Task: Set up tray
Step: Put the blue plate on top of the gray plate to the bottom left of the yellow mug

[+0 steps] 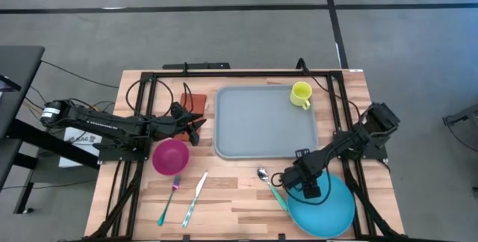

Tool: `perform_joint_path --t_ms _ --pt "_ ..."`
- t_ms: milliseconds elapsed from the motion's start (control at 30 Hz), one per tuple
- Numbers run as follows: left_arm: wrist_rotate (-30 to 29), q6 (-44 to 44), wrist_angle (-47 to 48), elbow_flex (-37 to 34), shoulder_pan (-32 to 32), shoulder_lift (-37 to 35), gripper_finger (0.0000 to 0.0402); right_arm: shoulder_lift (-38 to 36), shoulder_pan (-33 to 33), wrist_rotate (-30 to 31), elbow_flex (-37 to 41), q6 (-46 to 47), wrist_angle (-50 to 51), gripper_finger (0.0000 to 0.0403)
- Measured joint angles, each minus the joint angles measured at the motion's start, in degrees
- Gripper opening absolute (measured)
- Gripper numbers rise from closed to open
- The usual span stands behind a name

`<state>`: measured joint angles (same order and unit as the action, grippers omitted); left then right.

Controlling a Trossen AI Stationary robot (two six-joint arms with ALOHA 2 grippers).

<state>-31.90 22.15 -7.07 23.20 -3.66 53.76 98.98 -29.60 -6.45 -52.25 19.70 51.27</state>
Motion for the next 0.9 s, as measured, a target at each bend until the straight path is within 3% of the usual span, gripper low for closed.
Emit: perform_joint_path --t_ms 367,600,900 --pt "0.0 0.0 0.0 0.0 0.0 0.0 0.0107 -5.9 0.5 -2.7 0.2 3.3 -1.4 0.0009" --pt "0.0 0.0 0.0 0.0 0.0 0.0 0.0107 -13.3 0.7 -1.6 0.1 6.4 -1.1 0.0003" --pt "0.0 0.0 -0.1 0.0 0.0 0.0 0.0107 -22.5 7.4 13.9 -0.5 -3.0 -6.2 0.0003"
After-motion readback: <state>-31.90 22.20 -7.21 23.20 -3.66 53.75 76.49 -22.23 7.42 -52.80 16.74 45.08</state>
